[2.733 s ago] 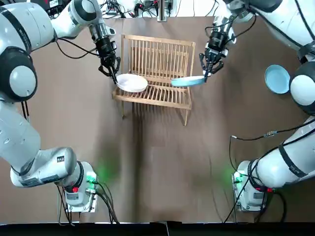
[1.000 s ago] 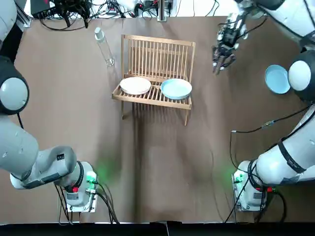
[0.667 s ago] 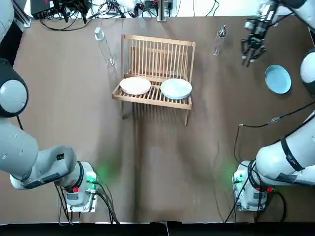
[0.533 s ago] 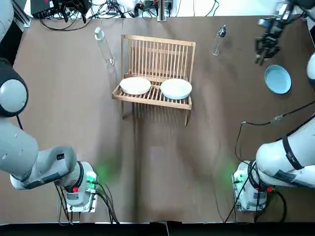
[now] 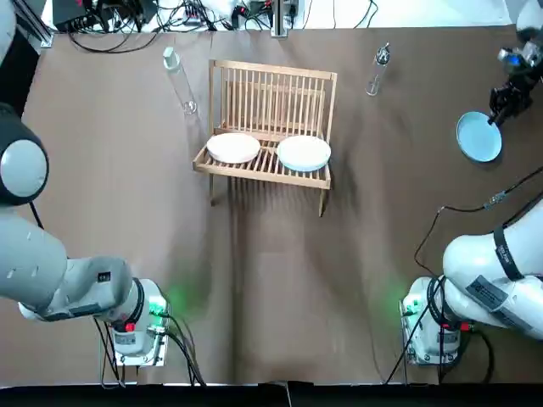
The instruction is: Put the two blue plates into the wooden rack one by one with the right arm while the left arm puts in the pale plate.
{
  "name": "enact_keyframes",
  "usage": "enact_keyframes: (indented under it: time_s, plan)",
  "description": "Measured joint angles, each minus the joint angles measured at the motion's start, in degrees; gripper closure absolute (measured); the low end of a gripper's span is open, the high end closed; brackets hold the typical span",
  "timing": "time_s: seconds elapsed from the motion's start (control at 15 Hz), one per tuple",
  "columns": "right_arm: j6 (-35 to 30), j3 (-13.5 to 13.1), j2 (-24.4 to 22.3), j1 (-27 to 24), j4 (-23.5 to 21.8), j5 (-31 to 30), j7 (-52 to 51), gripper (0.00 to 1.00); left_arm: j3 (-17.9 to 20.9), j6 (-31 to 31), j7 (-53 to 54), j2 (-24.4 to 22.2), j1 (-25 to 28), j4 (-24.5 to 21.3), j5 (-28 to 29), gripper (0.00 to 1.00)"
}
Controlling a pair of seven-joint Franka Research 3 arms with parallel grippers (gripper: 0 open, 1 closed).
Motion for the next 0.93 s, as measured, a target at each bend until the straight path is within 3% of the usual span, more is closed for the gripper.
enact_keyframes:
  time_s: [0.07, 0.2, 0.67, 0.93]
  plan:
    - [2.52, -0.01, 1.40, -1.45, 0.01, -1.17, -1.97, 0.68, 3.78, 0.14, 0.32, -1.51, -2.51, -0.61, -1.11, 0.00]
    - [7.27, -0.01, 3.38, -3.54, 0.14, -1.97, -3.79, 0.68, 6.46, 1.39, 0.81, -4.32, -3.58, -2.79, -1.82, 0.00]
    - [20.26, 0.00, 7.29, -5.35, 0.24, -2.27, -4.15, 0.66, 6.72, 2.99, 3.30, -5.82, -3.99, -5.65, -1.16, 0.00]
    - [21.81, -0.86, 9.48, -5.60, 1.47, -2.46, -4.13, 0.65, 6.67, 3.09, 4.02, -5.80, -4.50, -5.90, -0.25, 0.00]
